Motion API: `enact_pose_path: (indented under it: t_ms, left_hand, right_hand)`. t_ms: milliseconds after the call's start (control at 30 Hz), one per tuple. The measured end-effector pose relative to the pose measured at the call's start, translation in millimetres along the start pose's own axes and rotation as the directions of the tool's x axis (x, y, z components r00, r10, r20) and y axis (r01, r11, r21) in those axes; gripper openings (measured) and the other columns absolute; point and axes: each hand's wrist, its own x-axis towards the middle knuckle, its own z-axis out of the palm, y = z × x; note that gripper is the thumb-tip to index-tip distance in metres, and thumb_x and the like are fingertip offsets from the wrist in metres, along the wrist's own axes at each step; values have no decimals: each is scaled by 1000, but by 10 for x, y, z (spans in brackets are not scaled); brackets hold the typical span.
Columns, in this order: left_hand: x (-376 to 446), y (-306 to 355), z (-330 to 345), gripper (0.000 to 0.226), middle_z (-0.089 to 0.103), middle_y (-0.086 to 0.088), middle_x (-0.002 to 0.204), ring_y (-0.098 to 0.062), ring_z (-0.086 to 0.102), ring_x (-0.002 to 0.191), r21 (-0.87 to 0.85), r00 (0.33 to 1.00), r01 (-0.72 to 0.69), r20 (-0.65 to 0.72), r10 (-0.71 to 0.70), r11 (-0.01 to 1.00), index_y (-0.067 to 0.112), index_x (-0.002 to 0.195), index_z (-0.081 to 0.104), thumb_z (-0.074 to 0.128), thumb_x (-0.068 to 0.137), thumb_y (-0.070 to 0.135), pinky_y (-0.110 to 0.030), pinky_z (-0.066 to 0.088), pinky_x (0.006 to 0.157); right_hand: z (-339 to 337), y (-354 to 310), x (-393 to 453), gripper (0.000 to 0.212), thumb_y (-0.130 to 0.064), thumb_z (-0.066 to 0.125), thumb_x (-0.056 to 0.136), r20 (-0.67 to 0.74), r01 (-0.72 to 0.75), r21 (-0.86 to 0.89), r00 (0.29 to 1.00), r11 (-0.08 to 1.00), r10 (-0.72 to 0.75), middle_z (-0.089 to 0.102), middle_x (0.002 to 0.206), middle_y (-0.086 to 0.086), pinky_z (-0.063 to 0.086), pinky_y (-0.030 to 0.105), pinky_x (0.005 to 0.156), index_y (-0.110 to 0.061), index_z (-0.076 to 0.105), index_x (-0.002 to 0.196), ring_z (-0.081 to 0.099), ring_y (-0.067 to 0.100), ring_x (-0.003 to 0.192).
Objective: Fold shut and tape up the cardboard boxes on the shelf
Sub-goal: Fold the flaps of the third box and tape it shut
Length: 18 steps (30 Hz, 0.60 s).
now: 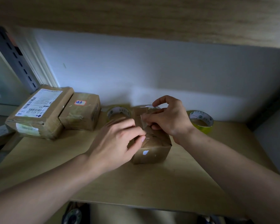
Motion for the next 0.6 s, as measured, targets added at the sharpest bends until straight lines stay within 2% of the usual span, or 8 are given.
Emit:
enact_pose_path:
  t_ms: [100,167,233,400,467,533,600]
  left_hand:
    - [-5,13,-23,20,44,16,70,-11,45,61,-12,1000,18,19,-18,1000,21,96,75,57,99,30,-35,47,55]
    - [-24,12,-25,21,52,14,67,-9,45,56,-25,999,43,34,-43,999,23,96,74,56,99,32,-36,47,51]
    - [-38,7,-22,23,59,10,66,-12,49,54,-26,997,61,54,-59,998,25,96,73,53,100,35,-37,47,49]
    - [-42,3,-19,25,59,7,65,-18,53,54,-7,994,77,80,-76,997,26,95,70,49,101,39,-39,47,48]
    - [-46,9,-23,25,59,7,67,-18,53,56,-4,994,75,77,-74,997,26,95,70,49,101,39,-39,47,49]
    - [-49,14,-25,25,59,7,68,-18,54,57,-13,994,78,78,-77,997,26,95,70,49,101,38,-39,47,49]
    - [-50,18,-27,25,58,8,66,-16,53,56,-26,993,84,82,-82,996,26,94,70,49,101,37,-39,46,49]
  right_hand:
    - [13,-9,1,43,-11,91,73,-8,13,-81,1000,997,-13,75,68,10,53,24,52,-19,62,102,61,13,45]
    - [22,-21,9,42,-10,91,72,1,20,-141,1000,990,-20,75,66,9,54,25,52,-19,62,101,61,13,45]
    - [32,-36,23,41,-7,89,72,11,27,-194,1000,981,-26,74,64,7,55,24,51,-19,62,100,61,13,43]
    - [56,-67,53,40,-5,86,71,45,72,-309,997,948,-61,73,65,5,53,22,48,-20,63,101,62,11,43]
    - [65,-77,76,41,-11,89,69,53,95,-349,995,932,-81,74,74,5,58,26,50,-22,64,100,67,15,52]
    - [61,-81,106,41,-22,92,67,58,124,-421,992,898,-110,72,87,2,61,30,60,-26,64,96,70,17,71]
    - [55,-83,121,40,-29,92,67,65,150,-472,989,869,-135,70,90,-1,60,32,68,-29,64,94,68,17,84]
